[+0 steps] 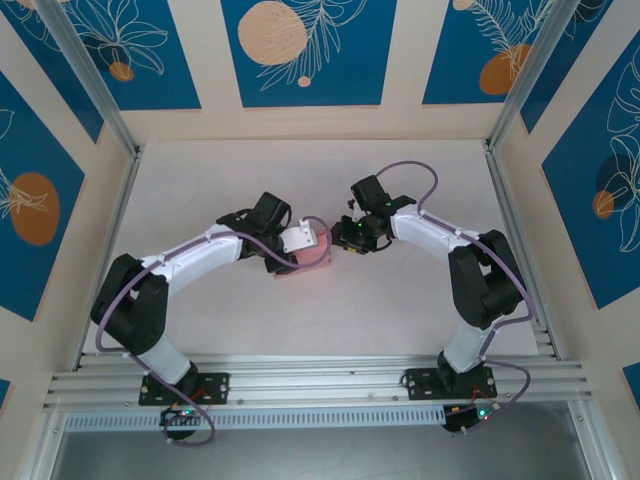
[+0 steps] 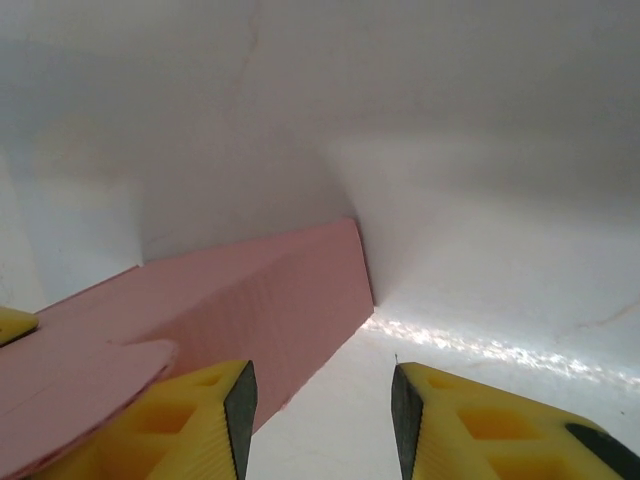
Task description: Fold the paper box
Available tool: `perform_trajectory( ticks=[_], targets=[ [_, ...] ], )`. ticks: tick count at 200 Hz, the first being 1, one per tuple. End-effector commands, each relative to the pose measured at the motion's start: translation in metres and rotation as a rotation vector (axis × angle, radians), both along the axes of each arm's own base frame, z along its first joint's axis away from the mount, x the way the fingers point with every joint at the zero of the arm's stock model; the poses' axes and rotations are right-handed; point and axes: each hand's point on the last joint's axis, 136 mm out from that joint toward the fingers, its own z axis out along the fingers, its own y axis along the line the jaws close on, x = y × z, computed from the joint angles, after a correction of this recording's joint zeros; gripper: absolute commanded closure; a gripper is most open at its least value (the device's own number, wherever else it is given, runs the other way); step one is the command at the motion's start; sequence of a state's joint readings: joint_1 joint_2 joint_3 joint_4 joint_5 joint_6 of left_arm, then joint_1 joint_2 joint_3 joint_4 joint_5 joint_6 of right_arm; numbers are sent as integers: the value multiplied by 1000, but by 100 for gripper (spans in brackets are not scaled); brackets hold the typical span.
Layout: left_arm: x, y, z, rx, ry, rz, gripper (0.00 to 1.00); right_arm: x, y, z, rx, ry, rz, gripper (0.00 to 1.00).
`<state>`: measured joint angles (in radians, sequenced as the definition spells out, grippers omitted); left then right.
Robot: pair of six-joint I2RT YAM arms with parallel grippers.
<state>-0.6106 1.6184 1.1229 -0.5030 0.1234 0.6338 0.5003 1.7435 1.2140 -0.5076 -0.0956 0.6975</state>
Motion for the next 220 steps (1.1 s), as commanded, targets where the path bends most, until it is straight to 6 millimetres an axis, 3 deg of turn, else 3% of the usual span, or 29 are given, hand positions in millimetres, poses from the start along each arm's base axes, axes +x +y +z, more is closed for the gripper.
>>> perform_trajectory(
  ticks=[1,27,57,114,136,181,220],
  targets=[
    [-1,-6,-2,-29,45,-14,48,-1,17,7,5,-35,50,57],
    [2,-3,-4,-10,46,4,48,-9,12,5,-3,-24,37,57],
    [2,-1,1,-10,33,6,47,-13,-11,11,-62,-63,21,56],
    [2,-1,6,-7,21,-14,45,-16,-44,82,-172,-349,175,54],
    [2,-2,7,-9,19,-30,44,-17,-38,95,-177,-448,319,50],
    [7,-5,6,-33,26,-56,44,-8,-8,93,-164,-578,535,46],
    [12,-3,3,-34,37,-59,44,-1,3,94,-185,-611,636,39]
  ],
)
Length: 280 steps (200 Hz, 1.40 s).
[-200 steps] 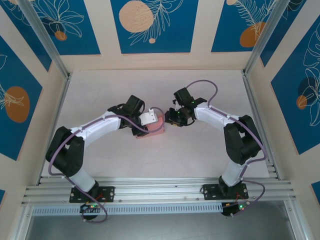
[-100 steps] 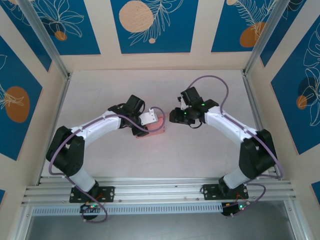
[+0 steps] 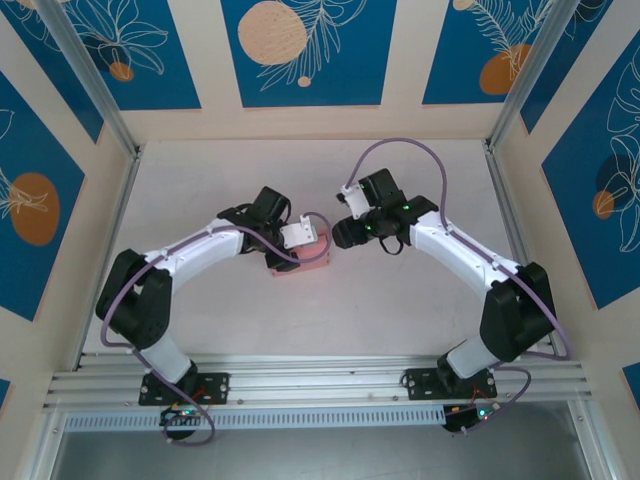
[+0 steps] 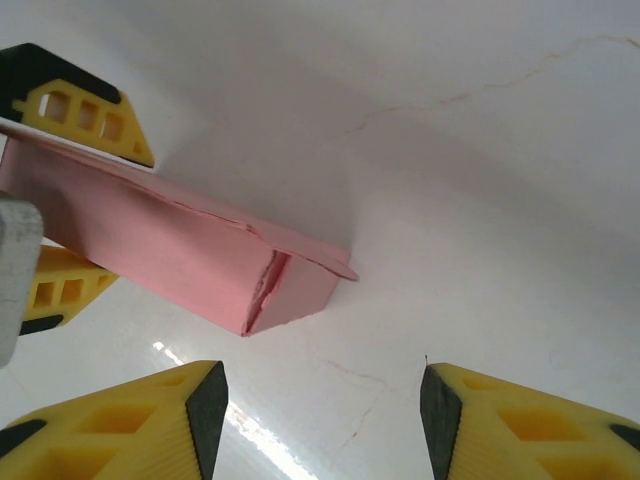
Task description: Fold the paper box
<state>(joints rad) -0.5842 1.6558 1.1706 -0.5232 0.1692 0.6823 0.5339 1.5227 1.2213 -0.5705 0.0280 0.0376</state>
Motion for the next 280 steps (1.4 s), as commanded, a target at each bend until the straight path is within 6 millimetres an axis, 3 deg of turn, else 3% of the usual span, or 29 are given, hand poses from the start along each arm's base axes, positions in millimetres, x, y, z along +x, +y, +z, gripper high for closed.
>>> perform_trajectory(
  ticks=[1,51,114,198,280],
  targets=[
    [3,0,0,-19,28,-23,44,7,16,19,3,-83,129,39],
    [9,0,2,-57,52,-26,44,28,27,8,-27,-77,175,36],
    [12,-1,6,-81,58,-25,44,22,37,1,9,-19,241,38],
    [14,0,4,-79,58,-10,44,24,30,-20,-5,34,211,50],
    [13,1,3,-77,56,-1,44,18,31,-26,6,70,198,74]
  ],
)
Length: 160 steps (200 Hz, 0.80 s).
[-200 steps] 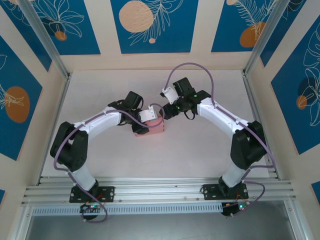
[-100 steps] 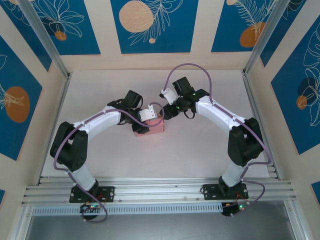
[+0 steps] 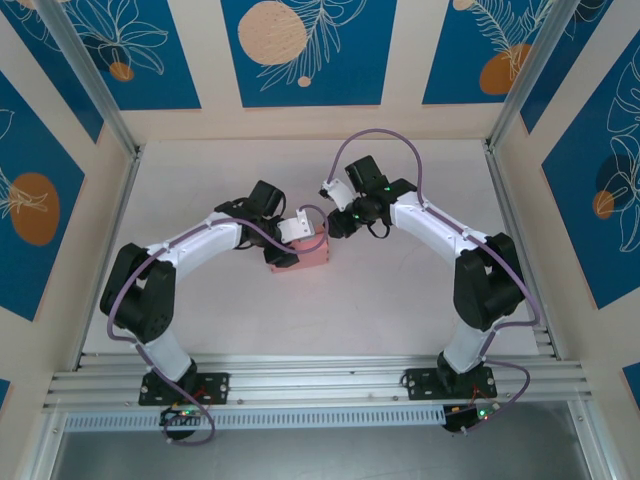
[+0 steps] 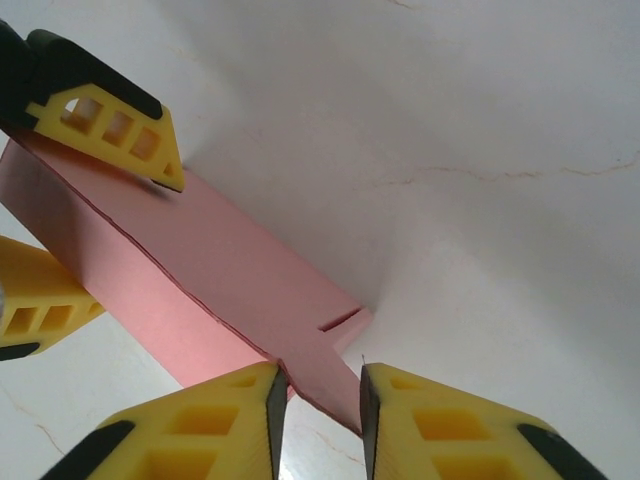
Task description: Fold the paper box
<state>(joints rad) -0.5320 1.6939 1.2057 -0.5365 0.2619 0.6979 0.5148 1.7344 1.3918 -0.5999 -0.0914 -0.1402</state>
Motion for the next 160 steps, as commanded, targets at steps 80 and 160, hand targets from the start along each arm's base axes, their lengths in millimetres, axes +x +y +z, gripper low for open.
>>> perform_trajectory(
  ticks=[80,160],
  targets=[
    [8,3,-3,0,5,25,44,-12,-4,-14,-12,72,-44,74],
    [9,2,-4,-5,7,38,45,-21,10,10,118,96,-68,86]
  ],
)
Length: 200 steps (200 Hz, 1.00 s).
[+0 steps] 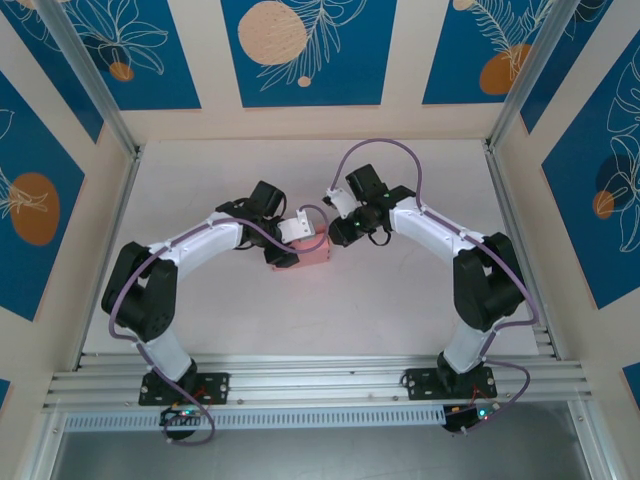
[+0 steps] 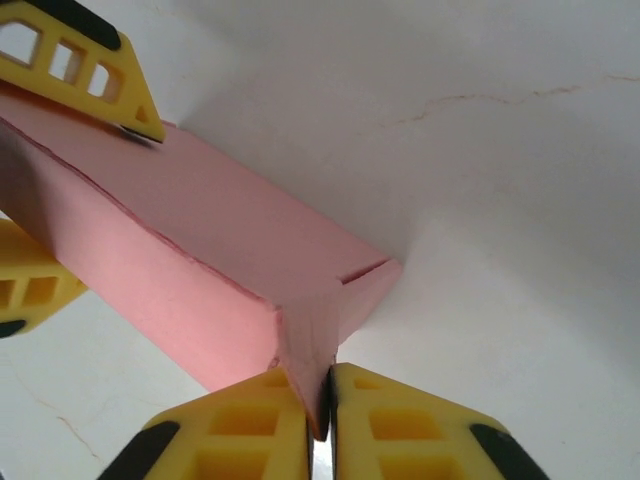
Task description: Fold the paper box
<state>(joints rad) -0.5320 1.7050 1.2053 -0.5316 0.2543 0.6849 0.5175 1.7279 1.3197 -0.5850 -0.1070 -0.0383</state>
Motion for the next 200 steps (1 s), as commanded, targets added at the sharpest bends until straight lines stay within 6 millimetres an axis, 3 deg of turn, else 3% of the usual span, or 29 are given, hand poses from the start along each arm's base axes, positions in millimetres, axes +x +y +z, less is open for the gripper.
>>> perform_trajectory(
  ticks=[1,51,104,200],
  targets=[
    [8,1,0,-12,0,25,45,-7,14,32,109,-12,-1,86],
    [8,0,-1,-9,13,24,45,-14,19,32,92,-19,6,82],
    [9,-1,-6,5,36,20,47,-6,10,24,29,-37,-37,73],
    [10,-2,-7,11,40,14,47,4,9,32,40,-65,-67,66]
  ],
)
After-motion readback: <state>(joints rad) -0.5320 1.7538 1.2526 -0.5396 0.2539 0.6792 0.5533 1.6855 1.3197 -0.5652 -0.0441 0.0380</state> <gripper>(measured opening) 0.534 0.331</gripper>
